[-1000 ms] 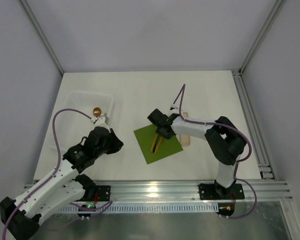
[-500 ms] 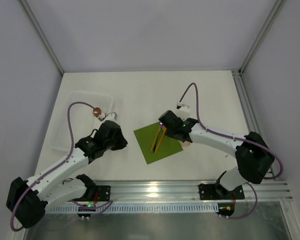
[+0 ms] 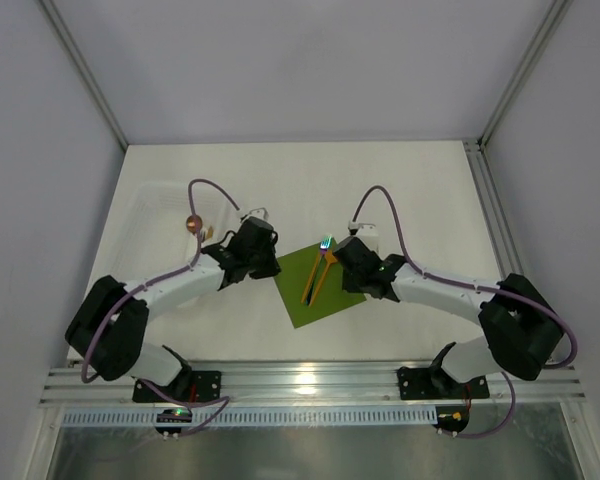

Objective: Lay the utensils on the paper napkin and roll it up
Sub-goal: Adjust the napkin at the center of the board.

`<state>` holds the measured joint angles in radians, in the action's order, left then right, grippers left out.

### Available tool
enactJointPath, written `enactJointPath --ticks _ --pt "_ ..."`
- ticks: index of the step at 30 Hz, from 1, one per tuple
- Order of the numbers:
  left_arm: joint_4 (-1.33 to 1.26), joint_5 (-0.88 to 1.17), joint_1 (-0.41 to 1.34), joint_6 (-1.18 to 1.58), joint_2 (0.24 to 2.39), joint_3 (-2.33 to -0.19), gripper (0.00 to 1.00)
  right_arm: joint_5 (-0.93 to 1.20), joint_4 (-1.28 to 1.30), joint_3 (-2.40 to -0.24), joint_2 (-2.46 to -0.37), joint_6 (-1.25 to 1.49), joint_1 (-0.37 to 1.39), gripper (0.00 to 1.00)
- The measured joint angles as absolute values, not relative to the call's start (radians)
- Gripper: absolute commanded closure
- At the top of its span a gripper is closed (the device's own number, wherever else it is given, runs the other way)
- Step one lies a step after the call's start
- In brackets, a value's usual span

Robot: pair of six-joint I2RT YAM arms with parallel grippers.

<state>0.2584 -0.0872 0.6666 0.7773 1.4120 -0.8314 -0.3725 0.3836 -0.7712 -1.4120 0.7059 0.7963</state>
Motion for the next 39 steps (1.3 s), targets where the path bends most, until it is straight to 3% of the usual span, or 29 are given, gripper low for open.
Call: enactJointPath --ticks 25,39 --pt "0.143 -0.160 0.667 0.792 1.626 -0.818 1.00 -0.229 0.195 -0.765 -1.559 0.644 0.747 0.96" --pt "0.079 -0.191 0.667 0.870 1.597 -0.759 1.00 -0.208 0.189 -0.818 -1.610 0.574 0.696 0.96"
